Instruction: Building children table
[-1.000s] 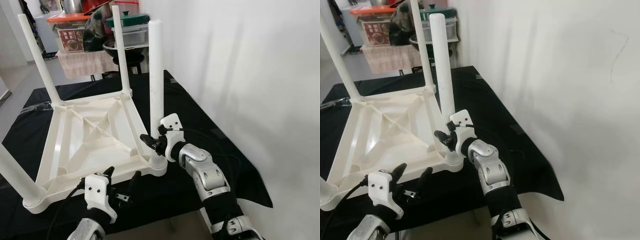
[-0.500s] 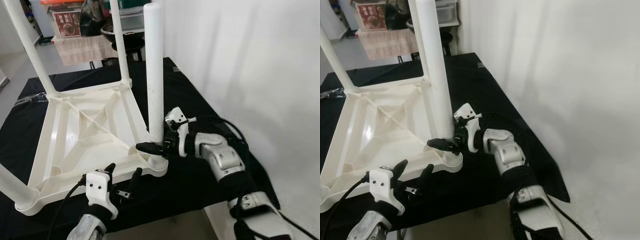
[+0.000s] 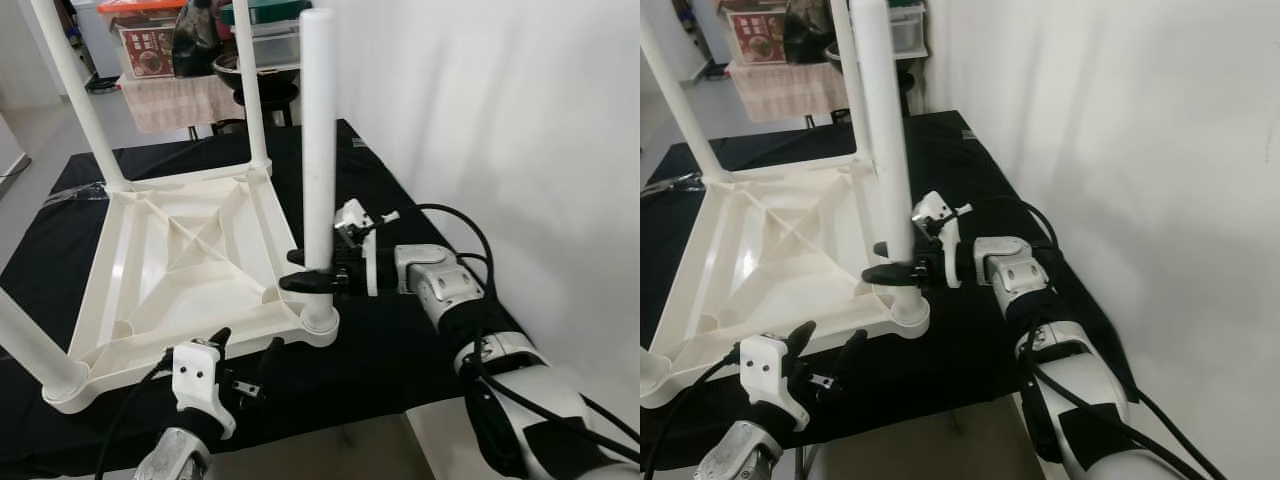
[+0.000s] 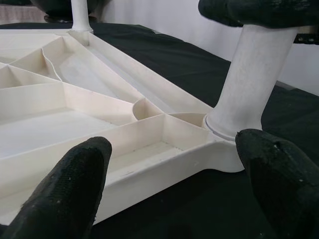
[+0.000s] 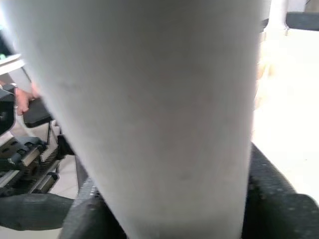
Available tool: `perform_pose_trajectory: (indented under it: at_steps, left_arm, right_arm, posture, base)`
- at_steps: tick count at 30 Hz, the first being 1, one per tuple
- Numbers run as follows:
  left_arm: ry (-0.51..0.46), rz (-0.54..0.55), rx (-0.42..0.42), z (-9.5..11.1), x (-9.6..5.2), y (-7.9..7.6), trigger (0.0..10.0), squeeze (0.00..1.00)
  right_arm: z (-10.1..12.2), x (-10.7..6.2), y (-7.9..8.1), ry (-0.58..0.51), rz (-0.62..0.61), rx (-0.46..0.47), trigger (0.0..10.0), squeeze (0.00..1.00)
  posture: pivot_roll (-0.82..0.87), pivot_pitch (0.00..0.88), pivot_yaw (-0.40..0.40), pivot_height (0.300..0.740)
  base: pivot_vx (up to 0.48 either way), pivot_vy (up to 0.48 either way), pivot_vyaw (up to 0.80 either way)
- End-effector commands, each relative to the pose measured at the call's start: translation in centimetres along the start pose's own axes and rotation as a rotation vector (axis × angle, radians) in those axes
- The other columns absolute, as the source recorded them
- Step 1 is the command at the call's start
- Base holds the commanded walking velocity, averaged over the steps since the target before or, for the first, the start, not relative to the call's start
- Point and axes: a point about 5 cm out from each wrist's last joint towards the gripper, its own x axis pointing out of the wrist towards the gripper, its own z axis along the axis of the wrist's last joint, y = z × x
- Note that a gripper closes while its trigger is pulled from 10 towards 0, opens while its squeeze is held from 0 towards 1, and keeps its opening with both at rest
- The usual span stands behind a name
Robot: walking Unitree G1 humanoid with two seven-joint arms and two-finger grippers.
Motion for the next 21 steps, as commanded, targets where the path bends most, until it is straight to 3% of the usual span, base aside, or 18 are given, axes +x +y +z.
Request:
perform_pose_trajectory:
  at_steps: [1,5,7,8,9,11,12,13,14,19,21]
  left_arm:
    - [0.010,0.007,0.001,-0.3,0.0,0.0,10.0,0.00]
    - [0.008,0.007,0.000,-0.3,0.0,-0.1,10.0,0.00]
    - [0.006,0.007,-0.002,-0.3,-0.1,0.0,10.0,0.00]
    - [0.006,0.007,-0.002,-0.3,-0.1,0.0,10.0,0.00]
    - [0.006,0.009,-0.001,-0.2,-0.2,0.1,10.0,0.00]
    - [0.005,0.010,0.000,-0.1,-0.3,0.3,10.0,0.00]
    - [0.005,0.010,0.000,-0.1,-0.3,0.3,10.0,0.00]
    - [0.007,0.010,0.001,-0.1,-0.3,0.5,10.0,0.00]
    - [0.008,0.007,0.001,-0.1,-0.2,0.5,10.0,0.00]
    - [0.012,-0.012,0.001,-0.2,0.0,0.5,10.0,0.00]
    - [0.012,-0.012,0.001,-0.2,0.0,0.5,10.0,0.00]
  right_arm:
    - [-0.1,0.0,-0.1,-0.013,-0.010,0.009,0.0,0.00]
    - [-0.9,-0.4,-0.2,-0.019,-0.076,0.017,0.0,0.00]
    - [-2.6,-0.3,-0.6,-0.017,-0.322,0.070,0.0,0.00]
    - [-2.6,-0.3,-0.6,-0.017,-0.322,0.070,0.0,0.00]
    - [-3.8,0.2,-0.8,-0.063,-0.640,0.161,0.0,0.00]
    - [-7.0,1.9,3.3,0.026,-0.782,0.158,0.0,0.00]
    - [-7.0,1.9,3.3,0.026,-0.782,0.158,0.0,0.00]
    - [-7.9,3.1,5.1,0.051,-0.730,0.140,0.0,0.00]
    - [-8.2,3.8,5.8,0.071,-0.653,0.137,0.0,0.00]
    - [-6.8,3.9,3.4,0.042,-0.690,0.115,0.0,0.00]
    - [-6.8,3.9,3.4,0.042,-0.690,0.115,0.0,0.00]
  posture:
    - [0.06,0.000,-0.002,0.740]
    - [0.06,0.000,-0.003,0.740]
    - [0.06,0.000,-0.008,0.740]
    - [0.06,0.000,-0.008,0.740]
    - [0.04,0.000,-0.008,0.740]
    - [0.02,0.000,0.008,0.740]
    - [0.02,0.000,0.008,0.740]
    - [0.00,0.000,0.024,0.740]
    - [-0.01,0.000,0.027,0.740]
    - [0.02,0.000,0.014,0.740]
    - [0.02,0.000,0.014,0.740]
  base:
    - [0.000,0.000,0.00]
    - [0.000,0.000,0.00]
    - [0.000,0.000,0.00]
    - [0.000,0.000,0.00]
    - [0.000,0.000,0.00]
    - [0.000,0.000,0.00]
    - [0.000,0.000,0.00]
    - [0.000,0.000,0.00]
    - [0.000,0.000,0.00]
    - [0.000,0.000,0.00]
    - [0.000,0.000,0.00]
